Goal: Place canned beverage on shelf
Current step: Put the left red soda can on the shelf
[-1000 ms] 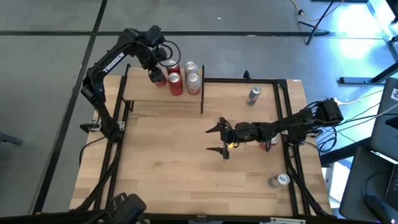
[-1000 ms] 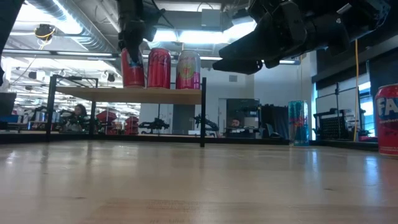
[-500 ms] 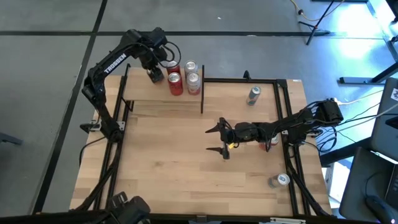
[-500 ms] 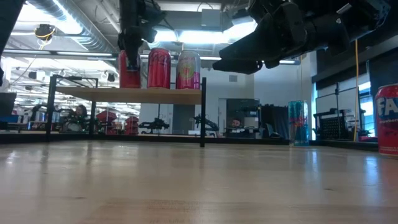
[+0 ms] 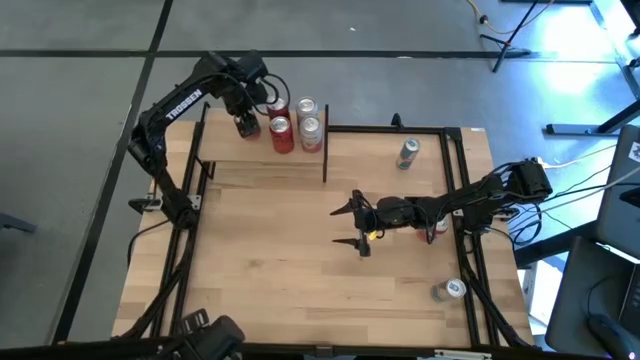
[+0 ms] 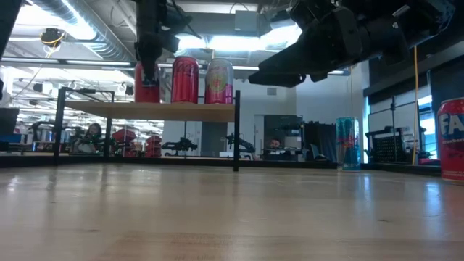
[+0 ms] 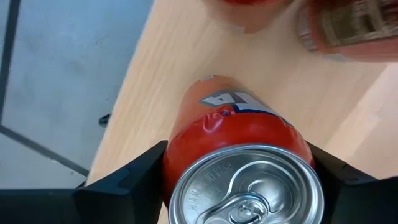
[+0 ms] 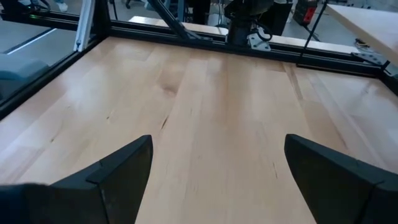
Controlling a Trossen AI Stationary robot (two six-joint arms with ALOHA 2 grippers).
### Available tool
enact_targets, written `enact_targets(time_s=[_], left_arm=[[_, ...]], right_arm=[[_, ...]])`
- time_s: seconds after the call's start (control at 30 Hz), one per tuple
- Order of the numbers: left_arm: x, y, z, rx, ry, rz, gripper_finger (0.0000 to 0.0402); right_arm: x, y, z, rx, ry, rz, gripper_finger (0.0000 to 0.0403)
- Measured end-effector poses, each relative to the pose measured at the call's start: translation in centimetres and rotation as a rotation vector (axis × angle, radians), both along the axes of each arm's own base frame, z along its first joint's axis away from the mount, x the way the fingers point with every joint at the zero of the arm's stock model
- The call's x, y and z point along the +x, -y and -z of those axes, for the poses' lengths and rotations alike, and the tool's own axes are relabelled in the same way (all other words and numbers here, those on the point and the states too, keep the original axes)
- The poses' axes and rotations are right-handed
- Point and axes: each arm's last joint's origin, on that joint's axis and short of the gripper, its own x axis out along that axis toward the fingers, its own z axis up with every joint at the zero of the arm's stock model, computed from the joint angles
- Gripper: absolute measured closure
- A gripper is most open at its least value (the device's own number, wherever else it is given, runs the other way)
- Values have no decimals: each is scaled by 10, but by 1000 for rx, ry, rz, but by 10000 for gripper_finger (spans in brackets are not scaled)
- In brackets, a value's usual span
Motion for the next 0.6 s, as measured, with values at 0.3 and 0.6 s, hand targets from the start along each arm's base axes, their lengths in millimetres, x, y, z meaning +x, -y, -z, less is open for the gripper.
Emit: enact_targets(time_s=[0.3,0.6], left_arm=[[5,1,1,5,10,38,140],[4,3,1,1,7,55,87]], right_arm=[[0,0,0,-7,1,-3,52],[0,-1,0,-1,1,-20,52]])
